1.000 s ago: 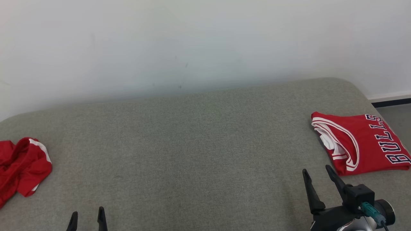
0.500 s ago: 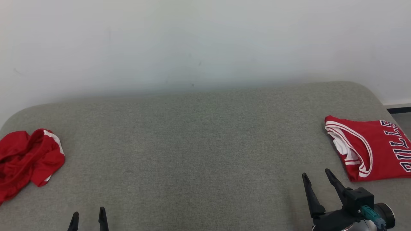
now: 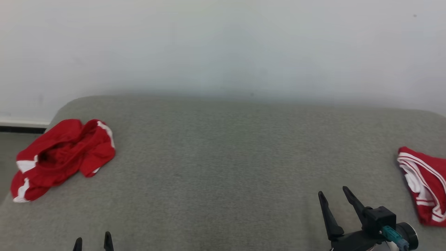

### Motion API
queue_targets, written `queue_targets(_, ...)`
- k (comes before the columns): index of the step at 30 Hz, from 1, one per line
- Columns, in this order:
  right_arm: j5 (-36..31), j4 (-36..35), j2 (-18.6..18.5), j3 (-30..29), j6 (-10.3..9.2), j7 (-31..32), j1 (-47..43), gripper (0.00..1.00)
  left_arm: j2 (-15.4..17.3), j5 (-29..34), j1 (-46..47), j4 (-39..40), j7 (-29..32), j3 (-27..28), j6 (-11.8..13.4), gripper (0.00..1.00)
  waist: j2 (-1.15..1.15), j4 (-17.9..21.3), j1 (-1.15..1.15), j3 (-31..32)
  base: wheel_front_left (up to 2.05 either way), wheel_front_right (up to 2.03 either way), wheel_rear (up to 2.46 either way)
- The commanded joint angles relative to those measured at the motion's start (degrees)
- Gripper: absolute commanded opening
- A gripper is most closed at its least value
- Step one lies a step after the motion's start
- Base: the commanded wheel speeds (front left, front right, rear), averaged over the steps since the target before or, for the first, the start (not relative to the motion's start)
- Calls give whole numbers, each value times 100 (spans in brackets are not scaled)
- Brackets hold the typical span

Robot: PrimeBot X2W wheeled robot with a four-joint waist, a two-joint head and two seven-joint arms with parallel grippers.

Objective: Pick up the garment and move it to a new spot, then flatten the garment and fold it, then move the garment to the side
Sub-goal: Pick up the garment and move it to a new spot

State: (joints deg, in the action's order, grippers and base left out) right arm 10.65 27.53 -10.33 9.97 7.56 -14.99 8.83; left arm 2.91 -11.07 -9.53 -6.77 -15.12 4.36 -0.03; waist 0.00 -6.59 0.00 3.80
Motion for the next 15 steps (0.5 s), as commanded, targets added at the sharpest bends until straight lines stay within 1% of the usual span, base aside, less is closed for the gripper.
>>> queue_targets(1,43,15,19,34,-17,-23,-29,100,0,19,-68,-8,2,25,-15,100,0,-473,0,84,0,0,0)
queue_targets(9,87,39,111,151,-17,-23,32,100,0,39,-176,-2,1,136,-25,100,0,-1201,0,139,0,0,0)
queue_targets(15,145,67,178,237,-17,-23,47,100,-1,64,-285,3,1,250,-42,100,0,-1596,0,123,0,0,0)
